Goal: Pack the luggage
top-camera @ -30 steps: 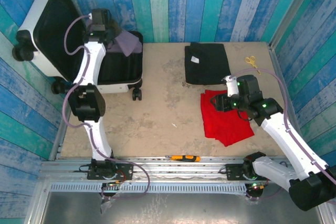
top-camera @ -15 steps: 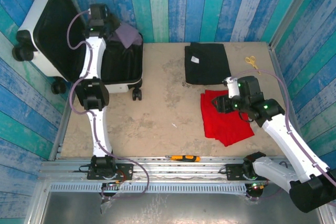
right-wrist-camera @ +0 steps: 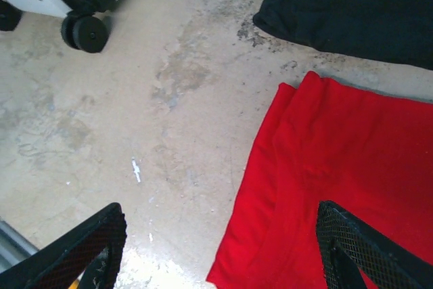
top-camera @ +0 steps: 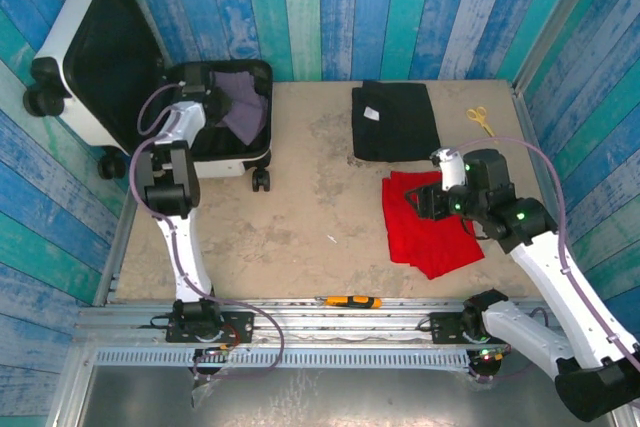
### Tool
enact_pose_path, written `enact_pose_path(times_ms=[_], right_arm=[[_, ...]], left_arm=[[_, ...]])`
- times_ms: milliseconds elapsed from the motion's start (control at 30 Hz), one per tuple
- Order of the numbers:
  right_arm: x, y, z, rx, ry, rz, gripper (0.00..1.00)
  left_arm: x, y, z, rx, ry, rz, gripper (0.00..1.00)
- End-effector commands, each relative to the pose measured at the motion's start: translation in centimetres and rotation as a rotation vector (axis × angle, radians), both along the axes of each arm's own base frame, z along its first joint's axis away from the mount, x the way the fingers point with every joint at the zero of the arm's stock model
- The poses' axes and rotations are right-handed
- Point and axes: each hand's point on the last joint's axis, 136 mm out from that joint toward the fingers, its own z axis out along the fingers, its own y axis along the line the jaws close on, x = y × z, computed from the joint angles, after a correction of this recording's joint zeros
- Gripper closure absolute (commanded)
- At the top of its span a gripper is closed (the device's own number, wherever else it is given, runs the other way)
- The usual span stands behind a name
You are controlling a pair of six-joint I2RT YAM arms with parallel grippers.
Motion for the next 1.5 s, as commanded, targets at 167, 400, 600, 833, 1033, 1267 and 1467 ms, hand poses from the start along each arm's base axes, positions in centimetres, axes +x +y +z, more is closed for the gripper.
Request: enact_pose_path(times_ms=[167,400,600,833,1033,1267,1467], right_arm=[[-2.1,0.2,1.3,0.055,-0.007,0.027,0.24],[-2.6,0.5,0.8,0.073,0.013,0.048,0.24],[-1.9,0.7,0.0,0.060,0.029,0.041,0.24],[-0.8,1.0,-1.1,0.071,0.059,0.013,0.25],[-0.7,0.5,-2.0,0.036,0.078,-0.002,0.25],[-1.3,-0.1,-3.6,-0.009,0.110,-0.006,0.25],[-0.9,0.1,-4.4,-0.006,0.133,-0.013,0.24]], left_arm=[[-8.0,0.0,9.1,-0.039,-0.140,0.117,0.36],[-15.3,1.5,12.7,0.028,-0.211,0.208,0.16],[-17.2,1.1,18.1,0.089,-0.354,0.137,0.18],[-13.1,-0.4,14.7,0.113,-0.233,-0.024,0.36],[-11.0,2.4,6.1,0.198,0.129,0.014,0.53],[-10.9,4.5,0.6,0.278,0.381,-0.035,0.57],[-12.6,5.2,-3.6,0.324,0.522,-0.058,0.56]])
